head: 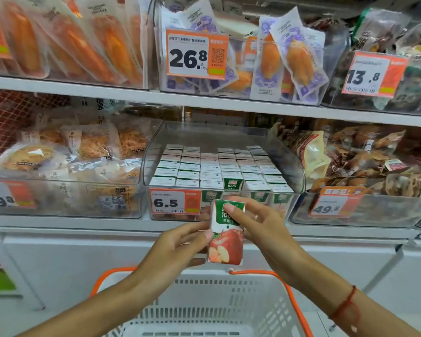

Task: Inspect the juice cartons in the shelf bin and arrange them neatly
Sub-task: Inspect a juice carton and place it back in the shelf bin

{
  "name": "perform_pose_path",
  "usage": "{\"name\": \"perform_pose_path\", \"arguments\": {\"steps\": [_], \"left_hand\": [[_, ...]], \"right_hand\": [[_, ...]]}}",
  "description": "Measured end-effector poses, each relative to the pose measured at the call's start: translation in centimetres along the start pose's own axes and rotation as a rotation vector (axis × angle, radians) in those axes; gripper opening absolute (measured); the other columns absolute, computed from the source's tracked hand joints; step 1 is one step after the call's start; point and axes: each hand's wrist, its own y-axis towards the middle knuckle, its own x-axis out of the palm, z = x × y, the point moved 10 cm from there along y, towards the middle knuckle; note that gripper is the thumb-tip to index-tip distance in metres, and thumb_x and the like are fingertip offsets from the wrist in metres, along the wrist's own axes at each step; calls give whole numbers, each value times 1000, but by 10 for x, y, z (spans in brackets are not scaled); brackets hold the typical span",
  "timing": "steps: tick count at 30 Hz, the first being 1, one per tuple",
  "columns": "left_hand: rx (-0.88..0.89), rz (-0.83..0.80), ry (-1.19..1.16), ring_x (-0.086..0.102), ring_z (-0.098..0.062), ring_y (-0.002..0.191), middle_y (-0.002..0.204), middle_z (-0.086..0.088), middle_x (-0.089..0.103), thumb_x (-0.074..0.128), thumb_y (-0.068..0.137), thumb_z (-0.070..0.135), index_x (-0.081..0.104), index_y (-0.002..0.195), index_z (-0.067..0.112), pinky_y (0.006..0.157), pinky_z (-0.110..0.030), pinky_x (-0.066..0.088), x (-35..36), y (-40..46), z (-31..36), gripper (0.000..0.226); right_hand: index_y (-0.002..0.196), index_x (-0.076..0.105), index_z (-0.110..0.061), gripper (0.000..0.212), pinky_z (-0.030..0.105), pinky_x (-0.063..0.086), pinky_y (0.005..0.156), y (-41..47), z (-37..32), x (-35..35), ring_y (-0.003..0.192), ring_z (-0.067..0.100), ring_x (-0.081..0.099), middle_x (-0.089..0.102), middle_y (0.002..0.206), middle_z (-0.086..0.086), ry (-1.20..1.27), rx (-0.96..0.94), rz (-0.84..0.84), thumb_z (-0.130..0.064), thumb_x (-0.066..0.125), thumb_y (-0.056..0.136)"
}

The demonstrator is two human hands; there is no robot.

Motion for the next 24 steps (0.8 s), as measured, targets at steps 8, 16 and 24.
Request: {"name": "perform_pose_path", "arguments": {"steps": [8,16,24], "left_hand": [[-113,80,-172,72,-5,90,99,4,77,57,95,30,68,113,20,56,-6,50,-1,2,-12,23],[-82,114,-185,72,-10,95,107,1,75,63,90,26,65,115,17,74,-19,58,7,-1,-16,27],[-6,72,-120,72,-10,93,101,3,76,61,92,27,61,116,27,74,-18,57,16,-1,-8,24]], "right_hand": [[128,60,-19,32,34,48,100,1,10,15,110,15,66,72,117,0,15,140,-119,-30,51,99],[136,51,-39,35,39,50,101,-19,11,8,112,12,65,65,128,-8,-113,113,-148,-33,45,103],[132,57,-22,34,34,49,101,-35,11,2,116,16,64,69,123,-1,-61,140,-286,-19,54,98]]}}
